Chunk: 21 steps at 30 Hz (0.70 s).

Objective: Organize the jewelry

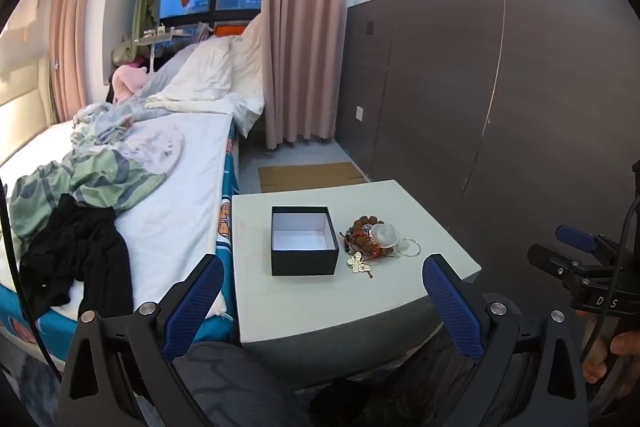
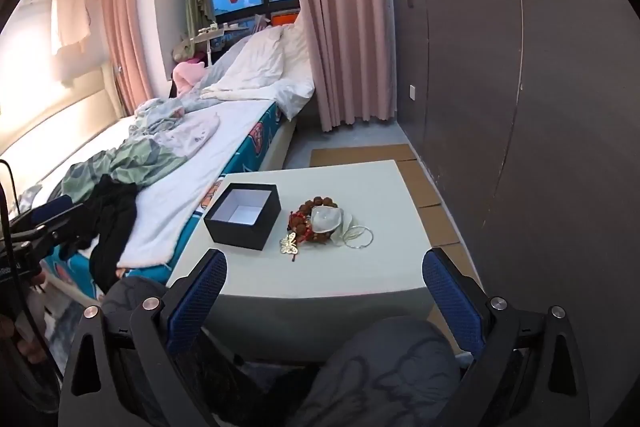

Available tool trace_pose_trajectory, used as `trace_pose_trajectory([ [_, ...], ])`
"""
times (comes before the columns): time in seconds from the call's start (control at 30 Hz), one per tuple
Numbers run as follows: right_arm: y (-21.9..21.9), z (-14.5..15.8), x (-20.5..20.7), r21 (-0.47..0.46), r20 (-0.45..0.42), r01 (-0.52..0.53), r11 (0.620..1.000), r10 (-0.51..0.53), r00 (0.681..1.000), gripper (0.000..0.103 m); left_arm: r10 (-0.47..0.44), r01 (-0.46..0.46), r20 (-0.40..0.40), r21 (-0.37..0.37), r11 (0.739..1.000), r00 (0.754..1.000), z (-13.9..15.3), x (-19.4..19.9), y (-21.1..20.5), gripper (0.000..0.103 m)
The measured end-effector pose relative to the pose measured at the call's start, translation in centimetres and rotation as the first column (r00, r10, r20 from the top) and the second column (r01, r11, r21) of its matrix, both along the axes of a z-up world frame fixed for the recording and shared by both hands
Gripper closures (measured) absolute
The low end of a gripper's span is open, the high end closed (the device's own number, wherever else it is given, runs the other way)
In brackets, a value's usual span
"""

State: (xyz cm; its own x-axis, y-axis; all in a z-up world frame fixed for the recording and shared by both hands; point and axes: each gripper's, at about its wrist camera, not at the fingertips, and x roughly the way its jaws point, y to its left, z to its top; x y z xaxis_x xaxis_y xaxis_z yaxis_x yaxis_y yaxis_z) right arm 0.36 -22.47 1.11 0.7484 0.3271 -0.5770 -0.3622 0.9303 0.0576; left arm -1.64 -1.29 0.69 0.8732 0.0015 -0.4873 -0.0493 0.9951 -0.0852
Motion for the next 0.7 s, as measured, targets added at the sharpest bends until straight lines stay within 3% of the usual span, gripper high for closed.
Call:
trace_pose_trajectory([
  [0.2, -3.6, -0.3, 1.5, 0.005, 0.003, -0.001, 1.000, 0.001, 1.000, 0.005, -0.012, 0.012, 0.015, -0.008, 1.000, 1.000, 0.2, -0.5, -0.1, 0.003],
  [0.7, -3.0, -0.3, 2.0, -0.016, 0.008, -0.012, 1.000, 0.012, 1.000, 0.005, -0.003, 0.003, 0.031, -0.003, 1.000, 1.000, -0.3, -0.5, 0.0, 0.003],
])
